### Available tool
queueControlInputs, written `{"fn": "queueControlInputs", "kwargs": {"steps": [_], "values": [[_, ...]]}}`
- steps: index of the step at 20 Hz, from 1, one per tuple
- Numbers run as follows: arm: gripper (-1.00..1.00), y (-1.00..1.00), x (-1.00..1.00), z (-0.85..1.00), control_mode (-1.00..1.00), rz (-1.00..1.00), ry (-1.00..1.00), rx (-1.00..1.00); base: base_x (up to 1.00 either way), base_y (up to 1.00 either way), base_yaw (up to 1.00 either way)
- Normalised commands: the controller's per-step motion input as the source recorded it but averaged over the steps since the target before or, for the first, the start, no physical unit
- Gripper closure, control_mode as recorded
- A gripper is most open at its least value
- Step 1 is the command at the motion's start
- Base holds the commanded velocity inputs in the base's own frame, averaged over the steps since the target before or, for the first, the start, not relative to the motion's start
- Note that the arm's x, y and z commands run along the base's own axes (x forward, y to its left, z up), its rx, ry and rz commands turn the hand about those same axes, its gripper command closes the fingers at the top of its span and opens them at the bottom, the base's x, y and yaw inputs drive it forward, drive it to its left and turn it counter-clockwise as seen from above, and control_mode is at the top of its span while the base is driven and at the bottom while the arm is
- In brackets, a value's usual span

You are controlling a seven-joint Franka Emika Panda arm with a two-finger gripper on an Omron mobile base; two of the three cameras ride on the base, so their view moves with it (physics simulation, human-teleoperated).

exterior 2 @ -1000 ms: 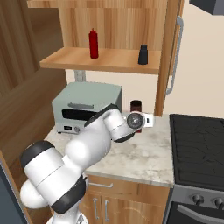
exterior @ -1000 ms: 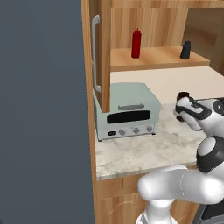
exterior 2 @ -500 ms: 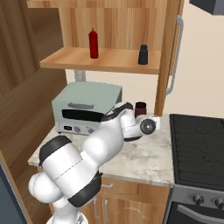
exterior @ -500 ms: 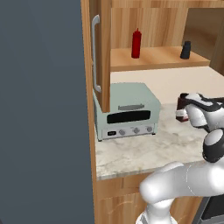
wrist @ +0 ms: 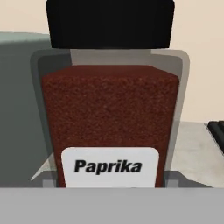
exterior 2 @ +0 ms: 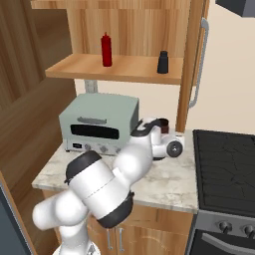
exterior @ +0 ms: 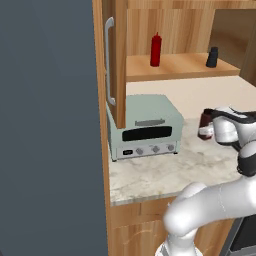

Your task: Collect the paprika, ketchup, and shaker from the cabinet and place them next to the stove.

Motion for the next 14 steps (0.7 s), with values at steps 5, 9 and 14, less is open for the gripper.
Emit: {"fn": "queueControlInputs", "kwargs": {"steps": [5,9,14], "values": [[1.00,0.00,0.35,-0.28,-1.00,0.00,-0.09,0.00,0.00,0.00,0.00],[1.00,0.00,0.35,-0.30,-1.00,0.00,-0.08,0.00,0.00,0.00,0.00],[1.00,0.00,0.23,-0.19,-1.00,0.00,-0.02,0.00,0.00,0.00,0.00]]}}
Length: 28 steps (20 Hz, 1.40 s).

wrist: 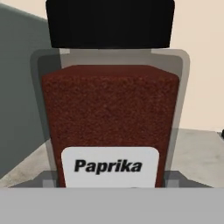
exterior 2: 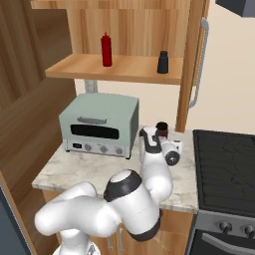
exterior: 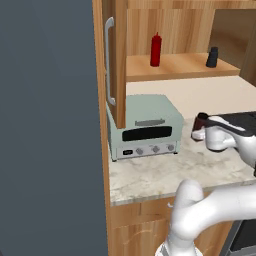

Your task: Collect the paprika, ketchup, and shaker from the cabinet and place them next to the stove.

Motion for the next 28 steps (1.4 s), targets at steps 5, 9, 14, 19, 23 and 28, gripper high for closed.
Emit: {"fn": "queueControlInputs", "kwargs": {"steps": [5,9,14,19,23,28], "values": [[1.00,0.00,0.12,-0.16,-1.00,0.00,0.00,0.00,0.00,0.00,0.00],[1.00,0.00,0.15,-0.19,-1.00,0.00,0.07,-0.03,0.00,0.00,0.00],[1.00,0.00,0.11,-0.20,-1.00,0.00,0.05,-0.02,0.00,0.00,0.00],[-1.00,-0.07,-0.01,-0.11,-1.00,0.00,-0.02,0.00,0.00,0.00,0.00],[-1.00,0.00,0.00,-0.01,-1.00,0.00,-0.01,0.00,0.00,0.00,0.00],[-1.00,0.00,0.00,0.00,-1.00,0.00,0.00,0.00,0.00,0.00,0.00]]}}
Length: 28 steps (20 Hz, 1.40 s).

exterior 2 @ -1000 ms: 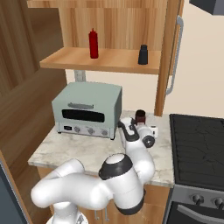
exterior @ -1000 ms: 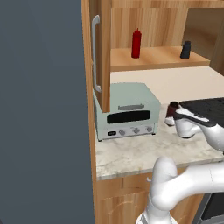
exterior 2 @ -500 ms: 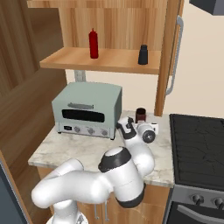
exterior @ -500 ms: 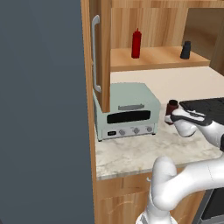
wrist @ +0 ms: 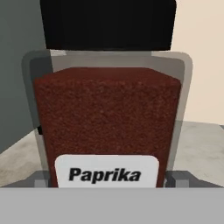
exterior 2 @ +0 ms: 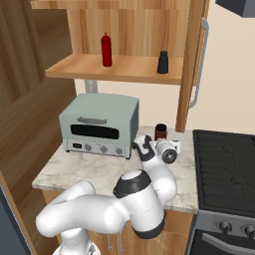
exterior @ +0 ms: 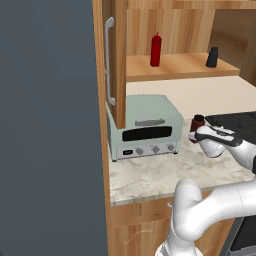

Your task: Collect the paprika, ketchup, and shaker from the cabinet and place them next to the stove.

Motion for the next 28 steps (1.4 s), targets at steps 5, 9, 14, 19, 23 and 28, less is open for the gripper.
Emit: {"fn": "queueControlInputs", "kwargs": {"steps": [5,9,14,19,23,28], "values": [[-1.00,-0.01,-0.04,0.10,-1.00,-0.01,0.00,0.00,0.00,0.00,0.00],[-1.00,-0.08,-0.23,0.25,-1.00,-0.03,-0.01,0.00,0.00,0.00,0.00],[-1.00,-0.02,-0.36,0.25,-1.00,-0.05,-0.03,0.00,0.00,0.00,0.00],[-1.00,0.00,-0.75,0.47,-1.00,-0.05,-0.07,0.00,0.00,0.00,0.00],[-1.00,0.00,-0.84,0.76,-1.00,-0.07,-0.04,0.00,0.00,0.00,0.00],[-1.00,0.00,-0.55,0.81,-1.00,-0.08,-0.01,0.00,0.00,0.00,0.00]]}}
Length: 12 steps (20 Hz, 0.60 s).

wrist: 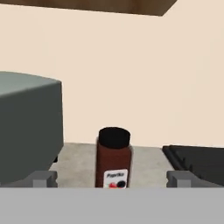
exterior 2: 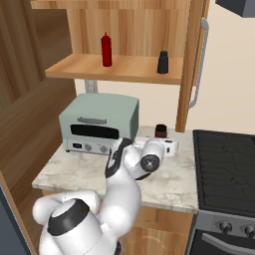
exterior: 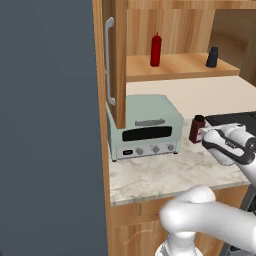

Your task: Collect the paprika, ketchup, and shaker from the cabinet and place them next to the stove.

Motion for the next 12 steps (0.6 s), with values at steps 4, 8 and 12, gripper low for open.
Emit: {"fn": "queueControlInputs", "kwargs": {"steps": [4,8,12], "values": [[-1.00,0.01,-0.20,0.66,-1.00,-0.06,0.00,-0.02,0.00,0.00,0.00],[-1.00,0.09,-0.15,0.59,-1.00,-0.06,0.00,-0.03,0.00,0.00,0.00],[-1.00,0.17,-0.12,0.53,-1.00,-0.06,0.00,-0.04,0.00,0.00,0.00]]}}
